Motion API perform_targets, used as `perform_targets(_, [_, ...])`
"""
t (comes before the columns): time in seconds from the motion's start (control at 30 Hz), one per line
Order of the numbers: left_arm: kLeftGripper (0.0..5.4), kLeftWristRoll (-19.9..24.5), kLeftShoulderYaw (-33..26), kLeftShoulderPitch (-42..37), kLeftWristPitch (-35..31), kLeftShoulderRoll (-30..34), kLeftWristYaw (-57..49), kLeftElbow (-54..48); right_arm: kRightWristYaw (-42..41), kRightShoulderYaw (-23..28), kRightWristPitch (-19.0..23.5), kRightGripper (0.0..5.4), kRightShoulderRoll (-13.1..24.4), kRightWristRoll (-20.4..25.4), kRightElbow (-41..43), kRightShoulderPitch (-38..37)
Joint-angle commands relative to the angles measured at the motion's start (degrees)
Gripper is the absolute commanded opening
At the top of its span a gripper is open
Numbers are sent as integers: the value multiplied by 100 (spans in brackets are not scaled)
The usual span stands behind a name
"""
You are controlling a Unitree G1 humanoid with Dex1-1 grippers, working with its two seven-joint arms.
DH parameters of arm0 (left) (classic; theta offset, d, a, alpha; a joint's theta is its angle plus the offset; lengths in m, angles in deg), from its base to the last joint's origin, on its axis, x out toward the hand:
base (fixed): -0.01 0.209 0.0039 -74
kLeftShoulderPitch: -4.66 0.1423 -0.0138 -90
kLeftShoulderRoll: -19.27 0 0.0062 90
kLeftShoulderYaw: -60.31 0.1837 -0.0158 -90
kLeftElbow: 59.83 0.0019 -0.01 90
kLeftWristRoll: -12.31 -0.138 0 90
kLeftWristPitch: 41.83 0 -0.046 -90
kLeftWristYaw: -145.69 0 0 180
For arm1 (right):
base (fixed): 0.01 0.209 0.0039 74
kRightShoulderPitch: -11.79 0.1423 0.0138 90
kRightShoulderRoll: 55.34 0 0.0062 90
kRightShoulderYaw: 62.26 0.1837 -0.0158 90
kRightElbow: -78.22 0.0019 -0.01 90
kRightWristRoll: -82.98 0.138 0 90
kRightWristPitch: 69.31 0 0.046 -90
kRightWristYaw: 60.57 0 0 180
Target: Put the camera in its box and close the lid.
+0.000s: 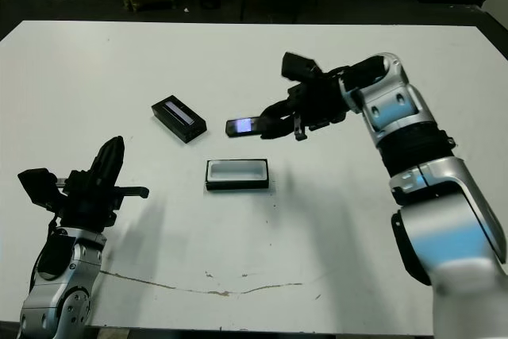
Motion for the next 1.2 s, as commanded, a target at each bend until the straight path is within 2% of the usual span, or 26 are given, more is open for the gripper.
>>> perform_targets(0.03, [0, -51, -9, 94, -76, -3, -51, 59, -145, -34, -139, 43, -114, -80, -108, 45])
perform_targets(0.3, [0, -41, 3, 128, -94, -33, -78, 20, -270, -110, -168, 43, -104, -252, 279, -113])
perform_targets(0.47, [0, -55, 12, 109, 72, -20, 14, 134, -375, -91, 43, 43, -148, -189, 357, -244])
perform_targets(0.6, [0, -79, 22, 126, -126, -8, -98, 12, -402, -113, 344, 43, -159, -183, 452, -345])
perform_targets(0.9, [0, -90, 27, 134, -89, -8, -80, 27, -468, -109, 574, 43, -268, -144, 331, -471])
perform_targets(1.2, [0, -63, 29, 140, -22, -24, -38, 72, -467, -143, 393, 43, -373, -231, 6, -440])
